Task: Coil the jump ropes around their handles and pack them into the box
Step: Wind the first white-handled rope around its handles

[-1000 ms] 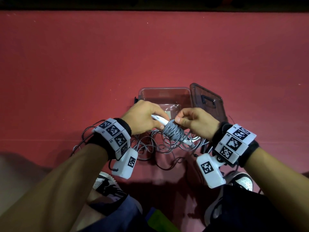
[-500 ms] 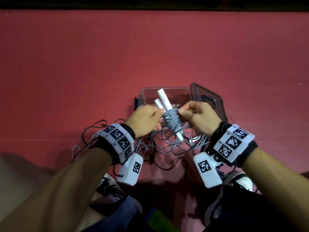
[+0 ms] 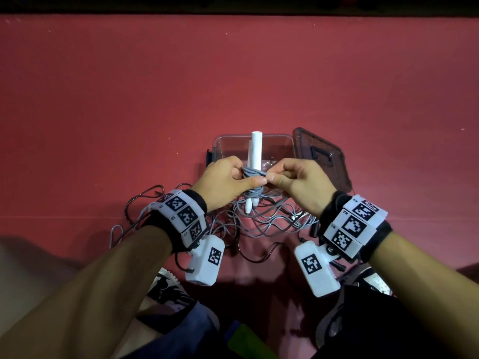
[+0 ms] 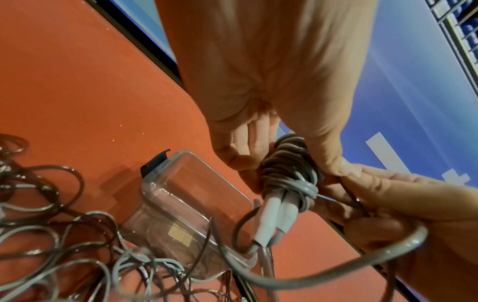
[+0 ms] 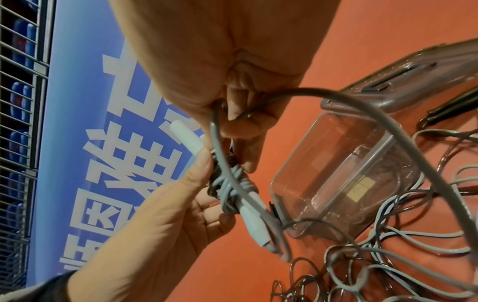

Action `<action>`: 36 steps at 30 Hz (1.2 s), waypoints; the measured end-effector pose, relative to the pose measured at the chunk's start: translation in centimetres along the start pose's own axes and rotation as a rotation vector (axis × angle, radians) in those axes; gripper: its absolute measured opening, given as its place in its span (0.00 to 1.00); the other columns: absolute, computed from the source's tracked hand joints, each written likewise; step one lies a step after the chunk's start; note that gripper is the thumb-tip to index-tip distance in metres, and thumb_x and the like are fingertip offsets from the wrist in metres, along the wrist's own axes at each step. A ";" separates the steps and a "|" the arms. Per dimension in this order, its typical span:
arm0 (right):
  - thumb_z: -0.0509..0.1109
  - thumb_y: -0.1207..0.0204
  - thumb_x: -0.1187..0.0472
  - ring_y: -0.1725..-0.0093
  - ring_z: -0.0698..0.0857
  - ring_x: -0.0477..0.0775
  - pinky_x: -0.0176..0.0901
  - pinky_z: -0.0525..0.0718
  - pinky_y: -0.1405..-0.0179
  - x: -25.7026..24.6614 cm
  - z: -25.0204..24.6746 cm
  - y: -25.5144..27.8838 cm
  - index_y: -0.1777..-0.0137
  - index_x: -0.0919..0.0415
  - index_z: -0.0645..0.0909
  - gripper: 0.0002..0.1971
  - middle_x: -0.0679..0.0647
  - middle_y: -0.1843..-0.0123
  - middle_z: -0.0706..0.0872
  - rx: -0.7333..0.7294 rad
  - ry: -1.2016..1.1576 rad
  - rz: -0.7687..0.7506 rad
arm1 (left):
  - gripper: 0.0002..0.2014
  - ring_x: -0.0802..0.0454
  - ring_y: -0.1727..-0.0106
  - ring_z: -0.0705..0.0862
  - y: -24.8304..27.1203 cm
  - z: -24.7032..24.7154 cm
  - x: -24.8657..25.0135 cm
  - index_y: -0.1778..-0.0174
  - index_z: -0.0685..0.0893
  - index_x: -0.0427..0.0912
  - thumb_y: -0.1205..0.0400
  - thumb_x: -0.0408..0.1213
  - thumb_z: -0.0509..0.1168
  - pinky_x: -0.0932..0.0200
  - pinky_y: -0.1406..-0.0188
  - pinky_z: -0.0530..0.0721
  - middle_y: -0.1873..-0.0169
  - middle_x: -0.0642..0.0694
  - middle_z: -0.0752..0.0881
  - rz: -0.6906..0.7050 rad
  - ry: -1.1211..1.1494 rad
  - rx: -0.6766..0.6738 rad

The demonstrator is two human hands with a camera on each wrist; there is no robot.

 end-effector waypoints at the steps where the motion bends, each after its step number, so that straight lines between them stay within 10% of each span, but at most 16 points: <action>1: 0.75 0.20 0.62 0.69 0.83 0.39 0.34 0.78 0.62 -0.2 -0.1 0.0 0.57 0.58 0.88 0.04 0.51 0.64 0.91 0.011 -0.014 -0.011 | 0.33 0.49 0.71 0.74 -0.1 0.0 0.0 0.53 0.81 0.40 0.31 0.69 0.75 0.52 0.67 0.69 0.70 0.38 0.85 0.003 0.010 0.007; 8: 0.73 0.19 0.66 0.67 0.83 0.48 0.39 0.83 0.64 -1.0 -0.2 -0.1 0.55 0.63 0.87 0.04 0.56 0.65 0.88 -0.011 -0.144 -0.030 | 0.24 0.49 0.57 0.93 -0.5 -0.2 -0.1 0.49 0.81 0.44 0.25 0.61 0.76 0.44 0.54 0.87 0.59 0.47 0.94 0.003 0.122 0.013; 12: 0.68 0.18 0.73 0.71 0.87 0.48 0.35 0.87 0.67 -0.5 0.6 0.1 0.51 0.74 0.83 0.03 0.60 0.67 0.88 -0.085 -0.381 0.076 | 0.13 0.59 0.58 0.91 -0.3 0.3 0.3 0.47 0.82 0.40 0.19 0.44 0.74 0.56 0.52 0.85 0.59 0.50 0.94 0.021 0.224 -0.050; 18: 0.72 0.19 0.66 0.79 0.72 0.45 0.32 0.69 0.82 -0.9 0.1 0.1 0.57 0.64 0.86 0.05 0.54 0.68 0.86 -0.088 -0.324 0.074 | 0.11 0.64 0.68 0.82 -0.3 0.4 0.7 0.43 0.85 0.37 0.15 0.41 0.70 0.61 0.63 0.77 0.67 0.55 0.89 0.019 0.264 -0.098; 24: 0.68 0.16 0.64 0.71 0.68 0.53 0.42 0.66 0.72 -0.8 -0.8 -0.2 0.58 0.68 0.84 0.10 0.61 0.65 0.80 -0.075 -0.218 0.038 | 0.12 0.61 0.61 0.85 -0.2 -0.1 0.8 0.37 0.87 0.42 0.14 0.42 0.70 0.58 0.58 0.80 0.51 0.44 0.93 0.002 0.278 -0.097; 30: 0.75 0.21 0.64 0.60 0.83 0.55 0.50 0.83 0.49 -0.6 -1.4 -0.4 0.53 0.66 0.89 0.04 0.57 0.63 0.89 0.011 -0.182 0.017 | 0.17 0.43 0.48 0.86 0.2 0.4 1.5 0.42 0.89 0.48 0.25 0.50 0.73 0.41 0.43 0.81 0.43 0.33 0.91 0.006 0.405 -0.141; 36: 0.77 0.22 0.62 0.59 0.88 0.51 0.54 0.87 0.44 -0.3 -1.3 -0.4 0.53 0.61 0.90 0.03 0.60 0.58 0.92 0.042 -0.128 0.000 | 0.22 0.52 0.39 0.90 0.5 0.8 1.7 0.36 0.88 0.49 0.25 0.47 0.80 0.43 0.26 0.81 0.43 0.51 0.93 0.028 0.349 -0.167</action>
Point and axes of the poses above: each hand's wrist, its own y-axis away from the middle knuckle, its own z-axis out of the palm, x = y × z, the point moved 8 cm from there along -y, towards the middle knuckle
